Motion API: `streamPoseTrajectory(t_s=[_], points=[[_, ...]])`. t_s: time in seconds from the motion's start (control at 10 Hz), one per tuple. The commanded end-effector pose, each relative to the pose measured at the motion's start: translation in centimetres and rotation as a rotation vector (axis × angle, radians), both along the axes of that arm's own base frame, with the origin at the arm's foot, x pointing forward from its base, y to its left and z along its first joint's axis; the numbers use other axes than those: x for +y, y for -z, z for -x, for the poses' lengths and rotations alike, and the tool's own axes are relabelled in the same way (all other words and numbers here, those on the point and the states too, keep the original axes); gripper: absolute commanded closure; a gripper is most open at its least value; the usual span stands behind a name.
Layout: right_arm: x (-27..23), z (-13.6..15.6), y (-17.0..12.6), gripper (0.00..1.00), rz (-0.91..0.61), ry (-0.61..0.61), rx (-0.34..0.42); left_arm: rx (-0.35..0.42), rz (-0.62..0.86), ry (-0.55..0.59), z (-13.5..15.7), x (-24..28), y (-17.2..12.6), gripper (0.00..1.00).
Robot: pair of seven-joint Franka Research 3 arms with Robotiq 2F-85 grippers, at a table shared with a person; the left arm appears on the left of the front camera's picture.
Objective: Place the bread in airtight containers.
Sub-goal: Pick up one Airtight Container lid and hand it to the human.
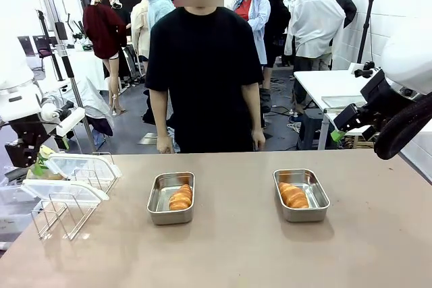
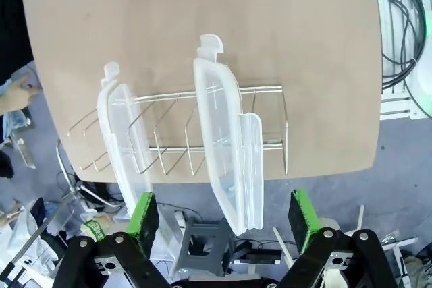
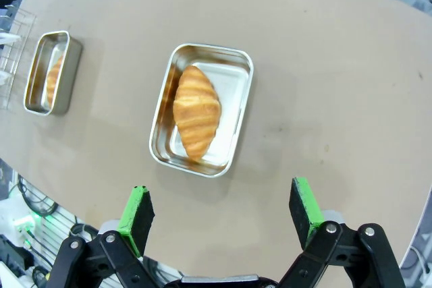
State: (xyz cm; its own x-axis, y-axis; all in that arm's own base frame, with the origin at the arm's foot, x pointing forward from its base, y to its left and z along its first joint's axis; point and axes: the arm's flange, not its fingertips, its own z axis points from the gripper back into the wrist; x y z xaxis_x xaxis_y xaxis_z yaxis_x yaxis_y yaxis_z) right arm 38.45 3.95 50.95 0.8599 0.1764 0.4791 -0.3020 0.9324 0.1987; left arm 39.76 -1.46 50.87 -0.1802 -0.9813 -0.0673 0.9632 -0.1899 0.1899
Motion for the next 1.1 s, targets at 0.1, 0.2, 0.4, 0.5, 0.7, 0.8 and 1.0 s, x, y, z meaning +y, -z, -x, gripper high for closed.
streamPoseTrajectory(t_s=[0.1,0.2,0.4,0.5,0.7,0.8,1.0], points=[[0.0,-0.1,0.0,0.0,0.0,0.0,0.001,-0.001,0.009,0.004,0.1,0.1,0.3,0.0],[0.0,-0.1,0.0,0.0,0.0,0.0,0.001,-0.001,0.009,0.004,0.1,0.1,0.3,0.0],[0.0,-0.1,0.0,0.0,0.0,0.0,0.001,-0.001,0.009,0.004,0.1,0.1,0.3,0.0],[0.0,-0.1,0.0,0.0,0.0,0.0,0.001,-0.001,0.009,0.004,0.1,0.1,0.3,0.0],[0.0,-0.1,0.0,0.0,0.0,0.0,0.001,-0.001,0.009,0.004,0.1,0.1,0.3,0.0],[0.0,-0.1,0.0,0.0,0.0,0.0,0.001,0.001,-0.005,0.0,0.1,-0.1,0.1,0.0],[0.0,-0.1,0.0,0.0,0.0,0.0,0.001,0.032,0.02,0.037,0.1,0.6,1.3,0.0]])
